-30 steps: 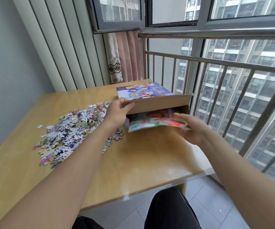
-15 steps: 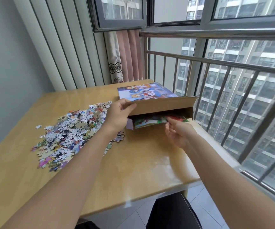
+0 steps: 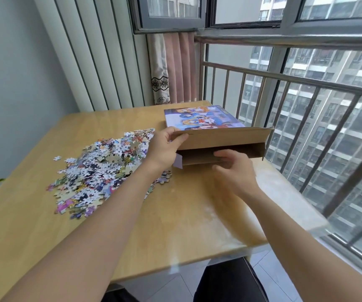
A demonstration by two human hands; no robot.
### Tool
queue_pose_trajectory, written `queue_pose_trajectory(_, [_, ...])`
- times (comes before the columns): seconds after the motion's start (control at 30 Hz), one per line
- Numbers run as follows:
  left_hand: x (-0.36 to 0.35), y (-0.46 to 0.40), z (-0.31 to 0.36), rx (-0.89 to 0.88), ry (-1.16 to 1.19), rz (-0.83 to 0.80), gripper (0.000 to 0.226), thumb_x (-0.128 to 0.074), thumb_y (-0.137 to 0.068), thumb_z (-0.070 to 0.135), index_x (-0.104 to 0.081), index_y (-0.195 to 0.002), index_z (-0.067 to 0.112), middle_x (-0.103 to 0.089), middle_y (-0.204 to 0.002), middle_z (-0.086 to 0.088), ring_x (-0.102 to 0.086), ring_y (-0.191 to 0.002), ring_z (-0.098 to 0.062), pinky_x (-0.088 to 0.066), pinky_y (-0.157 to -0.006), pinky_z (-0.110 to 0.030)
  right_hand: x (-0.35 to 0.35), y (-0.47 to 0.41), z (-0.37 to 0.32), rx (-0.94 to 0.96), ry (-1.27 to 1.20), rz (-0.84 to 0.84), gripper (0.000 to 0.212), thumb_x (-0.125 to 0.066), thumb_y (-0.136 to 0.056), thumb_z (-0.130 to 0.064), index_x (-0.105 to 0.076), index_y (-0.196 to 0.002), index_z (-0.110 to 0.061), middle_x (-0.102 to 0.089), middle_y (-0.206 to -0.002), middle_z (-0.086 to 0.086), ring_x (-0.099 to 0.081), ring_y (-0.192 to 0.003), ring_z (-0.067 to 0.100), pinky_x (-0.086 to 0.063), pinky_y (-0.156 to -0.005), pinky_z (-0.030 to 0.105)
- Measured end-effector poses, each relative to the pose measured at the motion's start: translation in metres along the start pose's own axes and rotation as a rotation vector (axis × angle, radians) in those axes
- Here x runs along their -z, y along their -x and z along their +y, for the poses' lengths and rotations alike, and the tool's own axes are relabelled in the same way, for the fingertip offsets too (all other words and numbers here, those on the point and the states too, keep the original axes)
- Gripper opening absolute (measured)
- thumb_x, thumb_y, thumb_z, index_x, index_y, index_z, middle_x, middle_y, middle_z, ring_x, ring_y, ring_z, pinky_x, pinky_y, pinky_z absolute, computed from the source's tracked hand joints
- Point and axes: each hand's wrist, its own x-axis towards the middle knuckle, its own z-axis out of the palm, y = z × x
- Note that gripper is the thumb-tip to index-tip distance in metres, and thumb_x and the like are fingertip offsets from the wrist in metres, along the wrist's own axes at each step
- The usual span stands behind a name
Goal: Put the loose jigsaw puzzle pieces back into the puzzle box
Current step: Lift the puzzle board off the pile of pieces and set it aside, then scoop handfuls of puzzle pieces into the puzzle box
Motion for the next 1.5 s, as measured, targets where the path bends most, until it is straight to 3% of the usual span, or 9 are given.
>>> queue_pose_trajectory(0.17, [-0.004,0.016,-0.028,0.122,0.056,-0.098,0.019,-0.059,-0.1,0.02,-0.073,-0.109,0.011,-0.068,-0.074,0.006,-0.05,-0.047,-0.001,-0.04,-0.059,-0.026,-0.011,0.014,-0.022,0.14,0.019,-0.162,0.021,-0.067,-0.084,-0.009,-0.078,-0.098,-0.02,-0.074,-0.085,-0.013,-0.068,-0.078,0.0,-0.054,-0.077,0.015])
queue_pose_trajectory(0.3, [-0.002,0.028,-0.031,0.092,0.113,-0.123,0.019,-0.056,-0.101,0.01,-0.07,-0.111,0.002,-0.071,-0.084,0.001,-0.059,-0.06,0.0,-0.043,-0.058,-0.015,-0.029,0.027,-0.043,0.238,0.028,-0.283,0.011,-0.068,-0.087,-0.013,-0.077,-0.084,-0.019,-0.074,-0.075,-0.012,-0.065,-0.065,0.0,-0.05,-0.067,0.016])
queue_pose_trajectory(0.43, [0.022,0.042,-0.035,0.014,0.021,-0.174,0.027,-0.061,-0.095,-0.001,-0.068,-0.118,0.012,-0.073,-0.112,-0.003,-0.068,-0.098,-0.003,-0.053,-0.086,-0.017,-0.044,0.038,-0.057,0.287,0.117,-0.355,0.018,-0.063,-0.078,-0.006,-0.074,-0.084,-0.019,-0.064,-0.066,-0.017,-0.057,-0.059,0.002,-0.044,-0.061,0.018])
queue_pose_trajectory(0.6, [0.086,0.066,-0.058,-0.127,-0.416,0.263,0.037,-0.063,-0.084,0.001,-0.07,-0.113,0.024,-0.07,-0.109,0.011,-0.062,-0.105,-0.004,-0.051,-0.091,-0.022,-0.085,0.064,-0.077,0.294,0.263,-0.461,0.05,-0.067,-0.085,-0.022,-0.059,-0.134,-0.015,-0.067,-0.123,0.003,-0.062,-0.109,0.02,-0.049,-0.095,0.034])
queue_pose_trajectory(0.8, [0.144,0.083,-0.093,0.098,-0.925,0.445,0.059,-0.068,-0.078,0.036,-0.059,-0.135,0.024,-0.051,-0.144,-0.006,-0.037,-0.136,-0.032,-0.033,-0.111,-0.044,-0.146,0.054,-0.102,-0.05,0.371,-0.506,0.114,-0.072,-0.081,-0.059,-0.01,-0.155,0.001,-0.012,-0.162,0.024,-0.012,-0.15,0.04,-0.018,-0.122,0.047])
queue_pose_trajectory(1.0, [0.149,0.08,-0.117,0.311,-0.893,0.282,0.071,-0.052,-0.091,0.057,-0.035,-0.153,0.028,-0.03,-0.161,-0.002,-0.02,-0.149,-0.025,-0.02,-0.121,-0.045,-0.173,0.004,-0.111,-0.283,0.174,-0.385,0.081,-0.082,-0.069,-0.054,-0.042,-0.124,-0.008,-0.053,-0.115,0.012,-0.049,-0.113,0.023,-0.047,-0.087,0.032])
queue_pose_trajectory(1.17, [0.15,0.078,-0.118,0.171,-0.769,0.283,0.065,-0.061,-0.09,0.041,-0.042,-0.15,0.025,-0.042,-0.153,0.004,-0.032,-0.143,-0.017,-0.024,-0.117,-0.034,-0.185,-0.026,-0.119,-0.322,0.173,-0.377,0.13,-0.09,-0.054,-0.063,-0.027,-0.15,-0.002,-0.06,-0.125,0.012,-0.053,-0.125,0.032,-0.053,-0.098,0.048])
queue_pose_trajectory(1.33, [0.15,0.074,-0.121,0.159,-0.846,0.213,0.061,-0.059,-0.09,0.044,-0.045,-0.148,0.031,-0.042,-0.154,0.007,-0.029,-0.145,-0.017,-0.023,-0.121,-0.041,-0.198,-0.039,-0.122,-0.374,0.105,-0.435,0.056,-0.097,-0.054,-0.048,-0.057,-0.066,-0.01,-0.06,-0.045,-0.004,-0.059,-0.053,0.014,-0.044,-0.049,0.028])
queue_pose_trajectory(1.5, [0.148,0.075,-0.121,0.192,-0.896,0.148,0.057,-0.05,-0.095,0.049,-0.035,-0.15,0.045,-0.03,-0.16,0.014,-0.015,-0.151,-0.016,-0.01,-0.124,-0.043,-0.198,-0.043,-0.129,-0.436,-0.005,-0.458,0.05,-0.096,-0.06,-0.034,-0.051,-0.066,-0.013,-0.058,-0.048,-0.002,-0.052,-0.041,0.011,-0.04,-0.041,0.02])
